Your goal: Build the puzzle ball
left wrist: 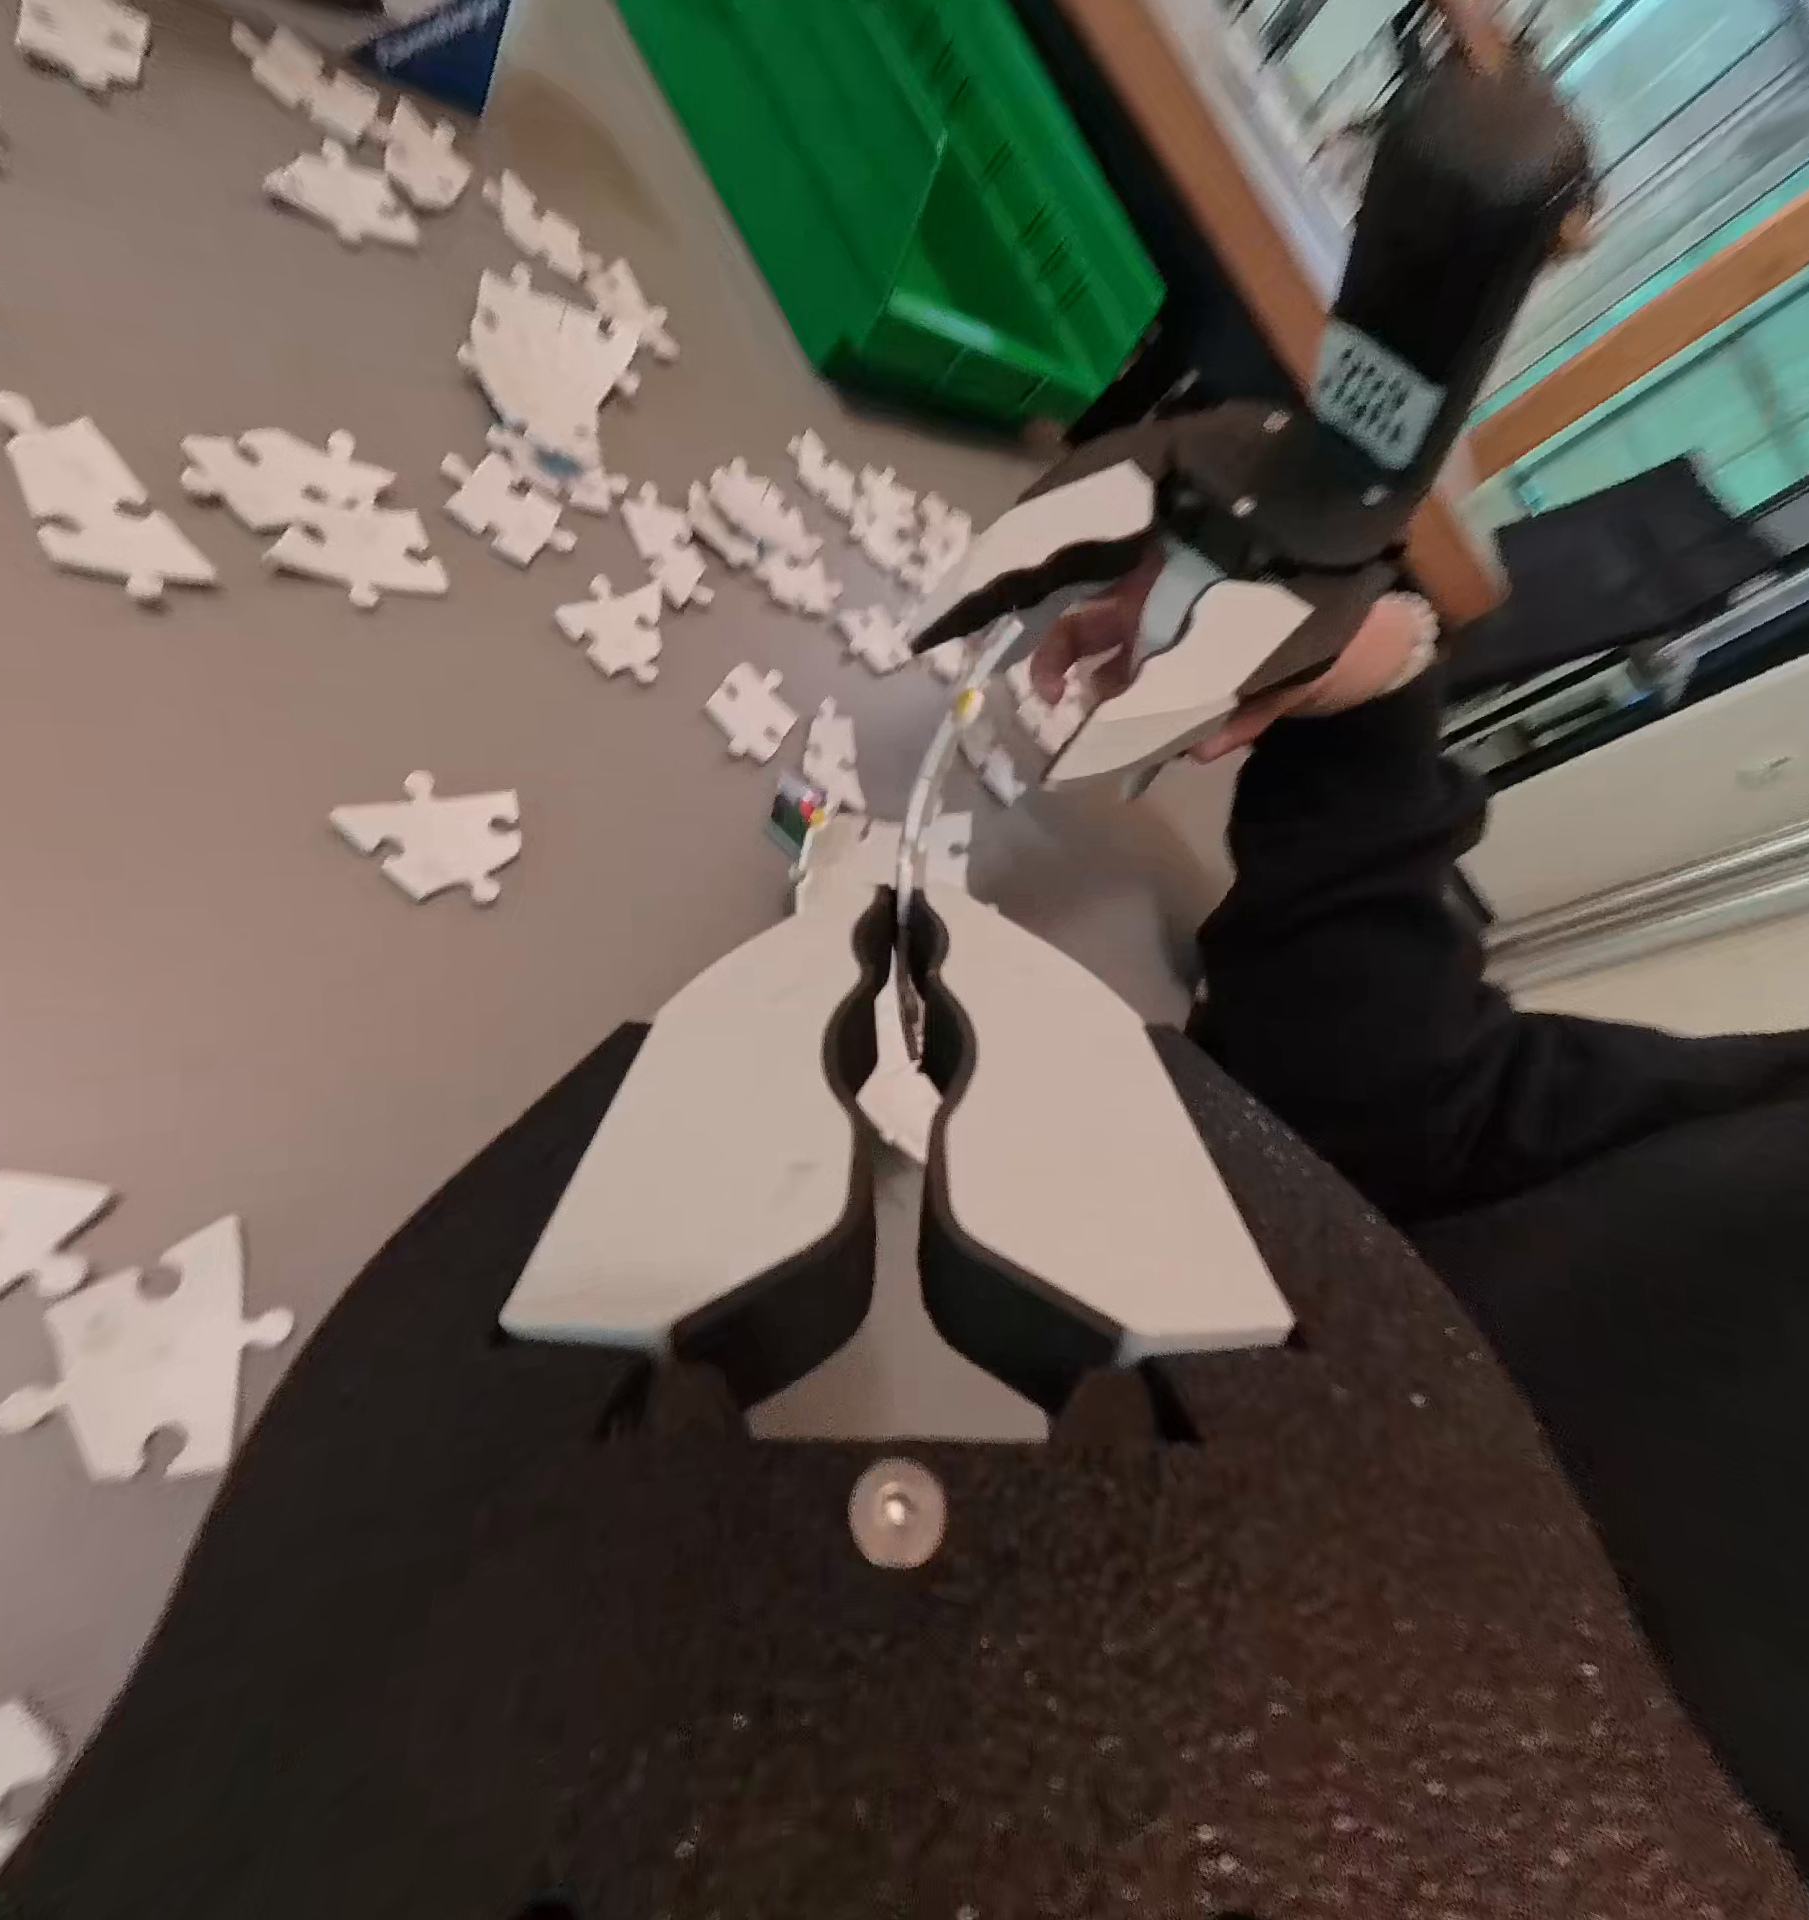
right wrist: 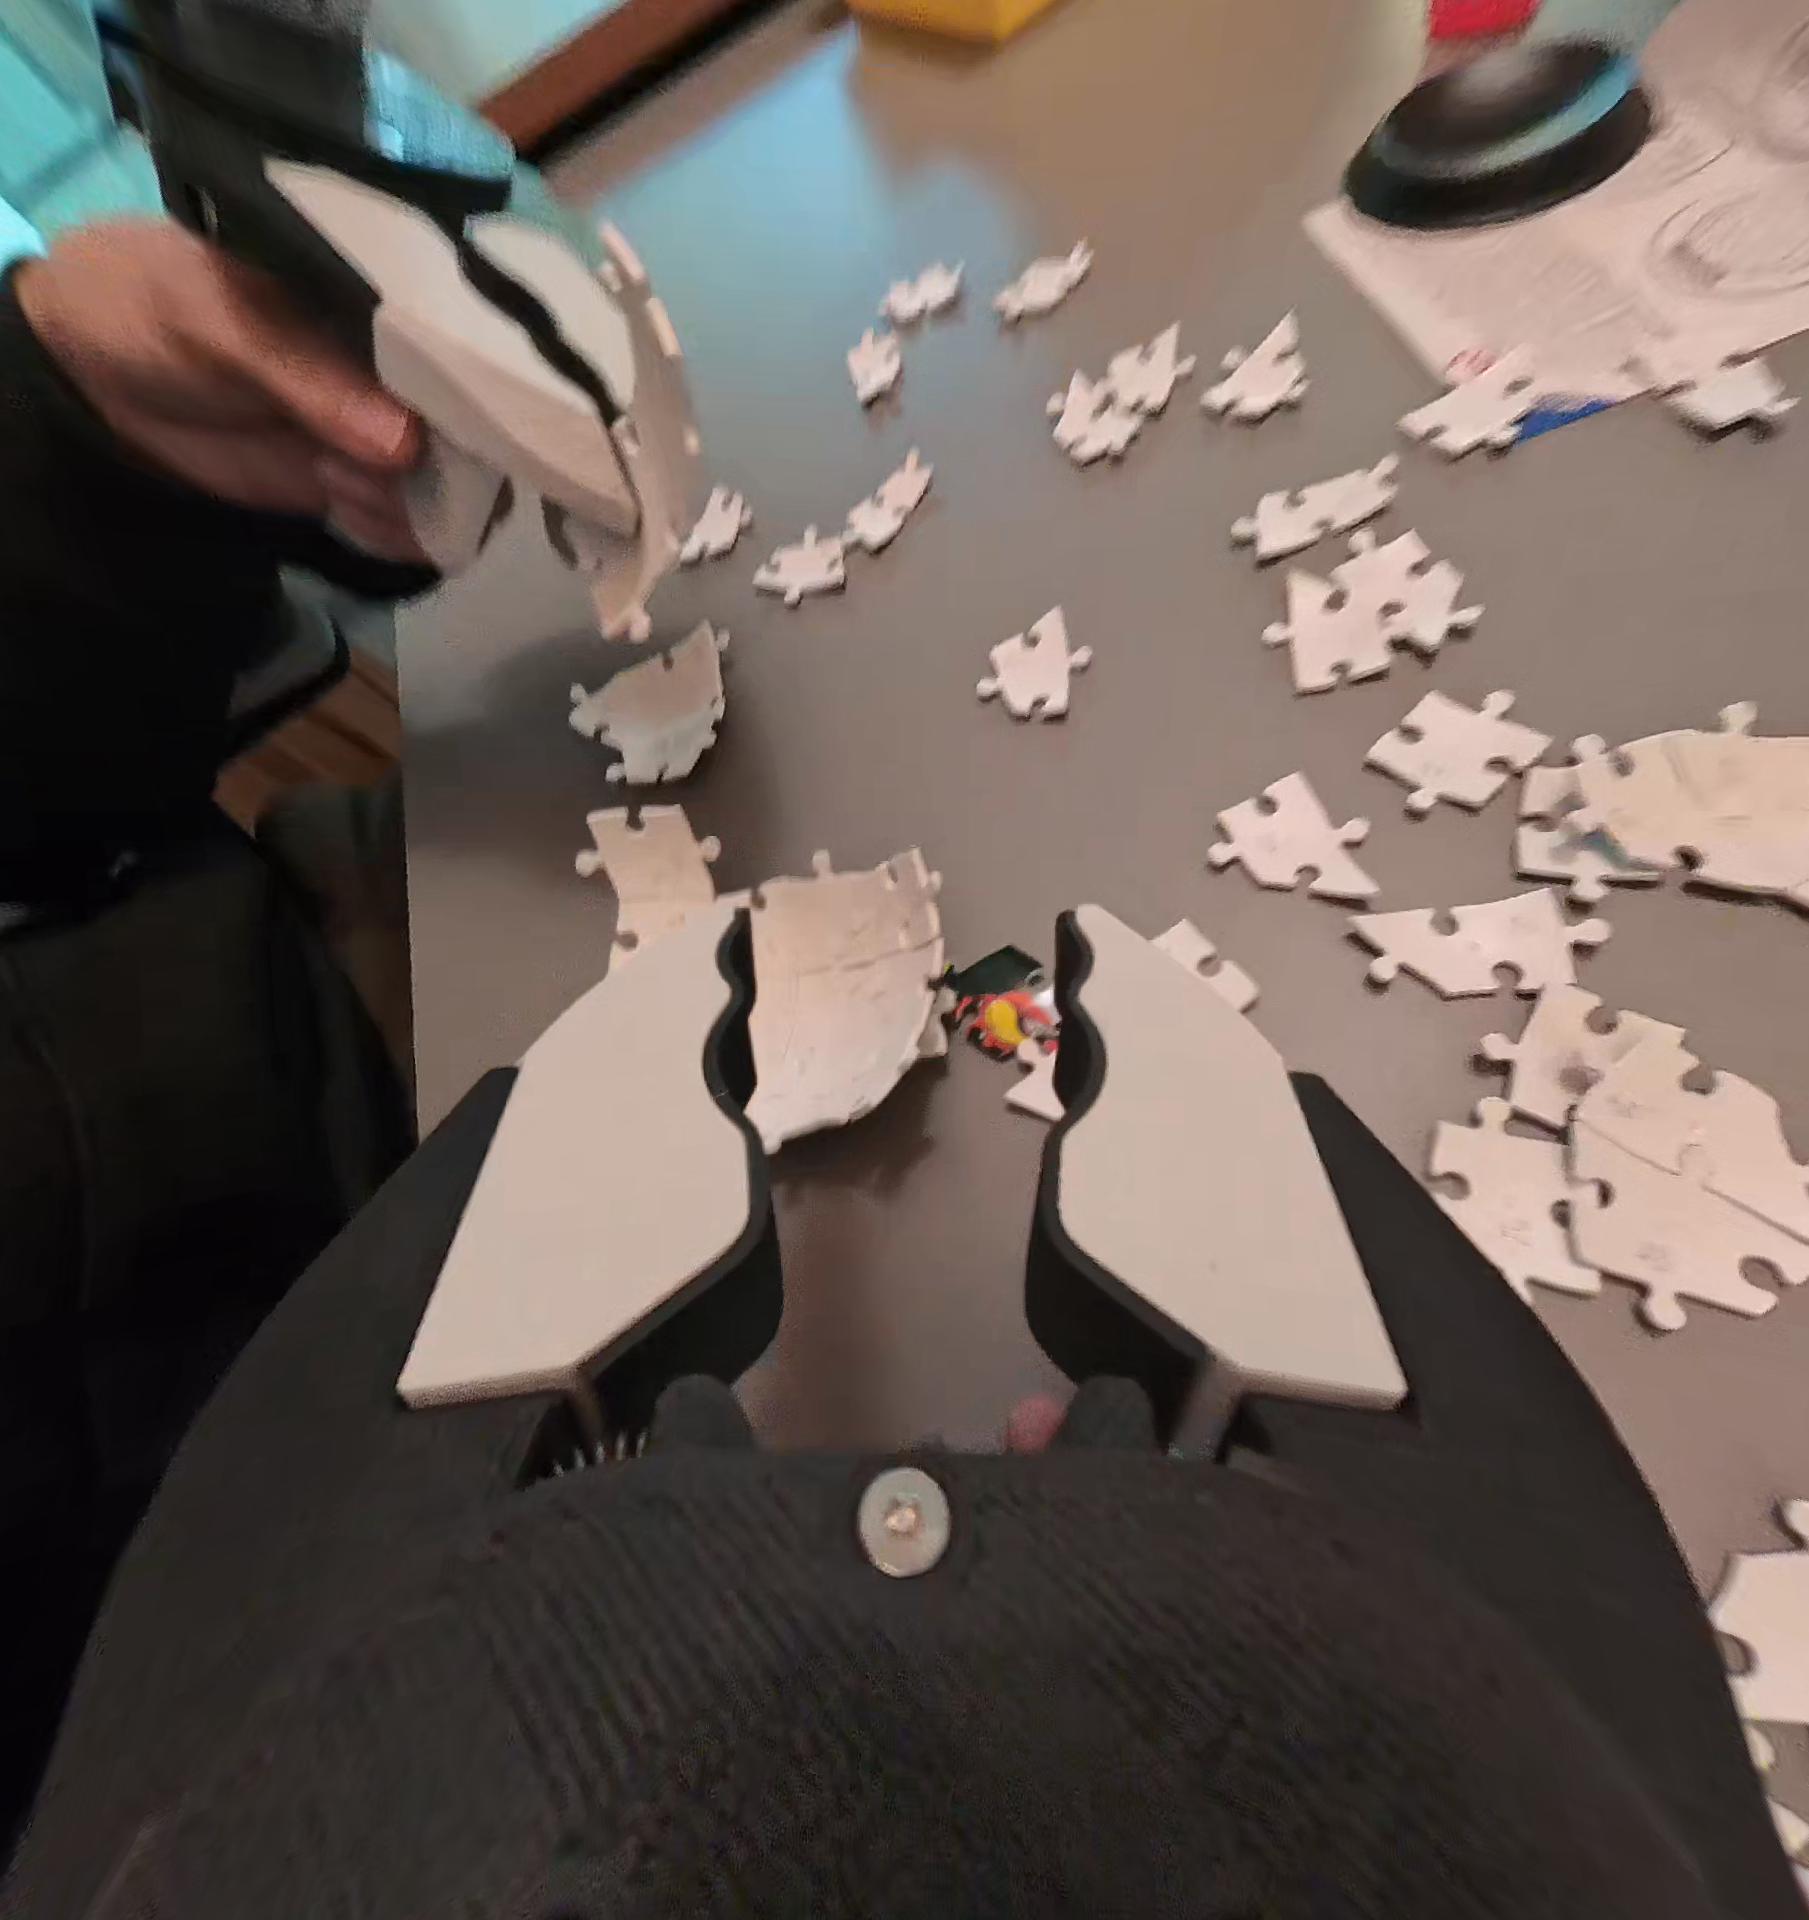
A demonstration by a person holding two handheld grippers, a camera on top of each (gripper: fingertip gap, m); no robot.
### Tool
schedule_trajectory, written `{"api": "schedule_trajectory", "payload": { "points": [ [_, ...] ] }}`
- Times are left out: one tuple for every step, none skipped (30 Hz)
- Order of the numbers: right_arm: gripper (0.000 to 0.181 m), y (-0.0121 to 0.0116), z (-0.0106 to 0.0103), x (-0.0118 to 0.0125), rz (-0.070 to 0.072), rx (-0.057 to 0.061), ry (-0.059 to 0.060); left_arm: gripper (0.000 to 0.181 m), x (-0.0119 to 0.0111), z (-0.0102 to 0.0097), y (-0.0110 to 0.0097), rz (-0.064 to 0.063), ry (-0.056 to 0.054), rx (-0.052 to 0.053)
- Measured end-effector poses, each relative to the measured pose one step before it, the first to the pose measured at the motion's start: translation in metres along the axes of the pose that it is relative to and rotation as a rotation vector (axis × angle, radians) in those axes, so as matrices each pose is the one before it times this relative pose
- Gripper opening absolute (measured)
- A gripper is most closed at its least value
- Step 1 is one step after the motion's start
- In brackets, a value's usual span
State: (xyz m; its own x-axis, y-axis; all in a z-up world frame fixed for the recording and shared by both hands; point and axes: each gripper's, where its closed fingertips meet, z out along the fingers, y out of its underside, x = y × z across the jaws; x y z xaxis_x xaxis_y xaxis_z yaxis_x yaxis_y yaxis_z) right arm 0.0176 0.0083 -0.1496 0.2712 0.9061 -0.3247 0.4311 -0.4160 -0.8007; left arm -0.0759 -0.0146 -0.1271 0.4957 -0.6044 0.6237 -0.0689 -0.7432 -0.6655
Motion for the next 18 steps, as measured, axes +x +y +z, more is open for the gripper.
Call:
{"api": "schedule_trajectory", "payload": {
  "points": [
    [0.058, 0.00371, 0.003, -0.002, -0.0169, -0.0266, -0.0031, 0.002, -0.00182, 0.00069, 0.00373, 0.0024, -0.0203, -0.0339],
    [0.058, 0.00054, 0.00335, 0.00096, -0.0111, -0.0047, 0.0085, 0.002, -0.0003, 0.00173, 0.00192, 0.0005, -0.012, -0.026],
    [0.058, -0.00054, 0.00384, 0.00082, 0.0001, 0.0023, 0.0, 0.002, 0.00065, 0.00274, 0.00128, 0.0014, -0.0076, -0.0239],
    [0.058, 0.00028, 0.00429, -0.00135, 0.0062, -0.0021, -0.0179, 0.002, 0.00032, 0.00335, 0.00173, 0.0027, -0.0088, -0.0272],
    [0.057, 0.00158, 0.00455, -0.0021, 0.0051, -0.0092, -0.0217, 0.002, -0.00023, 0.00396, 0.00228, 0.0022, -0.0088, -0.0308],
    [0.054, 0.00249, 0.00456, -0.00116, -0.0017, -0.0153, -0.0128, 0.002, -0.00019, 0.00438, 0.0022, 0.0023, -0.0039, -0.0281],
    [0.053, 0.00325, 0.00447, 0.00082, -0.005, -0.0188, 0.0021, 0.002, -0.00085, 0.00452, 0.00176, -0.0031, -0.003, -0.0208],
    [0.052, 0.00435, 0.00393, 0.00294, -0.0031, -0.027, 0.0167, 0.002, -0.00161, 0.00384, 0.00149, -0.0136, -0.0058, -0.0156],
    [0.051, 0.00485, 0.00291, 0.00369, -0.0053, -0.0336, 0.0235, 0.002, -0.0016, 0.00319, 0.00074, -0.0172, -0.0069, -0.007],
    [0.051, 0.00315, 0.00234, 0.00383, -0.0087, -0.0252, 0.0274, 0.002, -0.00108, 0.00263, 0.00029, -0.0165, -0.0049, 0.0011],
    [0.05, 0.00137, 0.00173, 0.00322, -0.0061, -0.011, 0.024, 0.002, -0.00006, 0.00212, 0.00067, -0.014, 0.0008, 0.003],
    [0.047, 0.00016, 0.00163, 0.00176, 0.0007, -0.0022, 0.0101, 0.002, 0.0003, 0.00154, 0.00098, -0.0104, 0.0022, 0.0046],
    [0.046, -0.00078, 0.00197, -0.00109, 0.0041, 0.0043, -0.0112, 0.002, -0.00032, 0.00131, 0.0008, -0.0126, -0.0034, 0.009],
    [0.045, -0.00122, 0.00227, -0.00363, 0.0017, 0.0097, -0.0272, 0.002, -0.00099, 0.00152, 0.00106, -0.0157, -0.0072, 0.0091],
    [0.044, -0.00102, 0.00219, -0.00338, 0.0002, 0.0097, -0.0245, 0.002, -0.00075, 0.00168, 0.00205, -0.0148, -0.0032, -0.0007],
    [0.043, 0.00017, 0.00201, -0.00166, -0.0005, 0.0008, -0.0128, 0.002, -0.00051, 0.00141, 0.00228, -0.0129, -0.0018, -0.0061],
    [0.042, 0.00129, 0.00158, -0.00021, -0.0054, -0.01, -0.002, 0.002, -0.00086, 0.00109, 0.00152, -0.0082, -0.0066, -0.0032],
    [0.042, 0.00144, 0.00127, 0.00011, -0.0108, -0.0117, 0.0016, 0.002, -0.00159, 0.00037, 0.00072, -0.0003, -0.0132, -0.0007]
  ]
}}
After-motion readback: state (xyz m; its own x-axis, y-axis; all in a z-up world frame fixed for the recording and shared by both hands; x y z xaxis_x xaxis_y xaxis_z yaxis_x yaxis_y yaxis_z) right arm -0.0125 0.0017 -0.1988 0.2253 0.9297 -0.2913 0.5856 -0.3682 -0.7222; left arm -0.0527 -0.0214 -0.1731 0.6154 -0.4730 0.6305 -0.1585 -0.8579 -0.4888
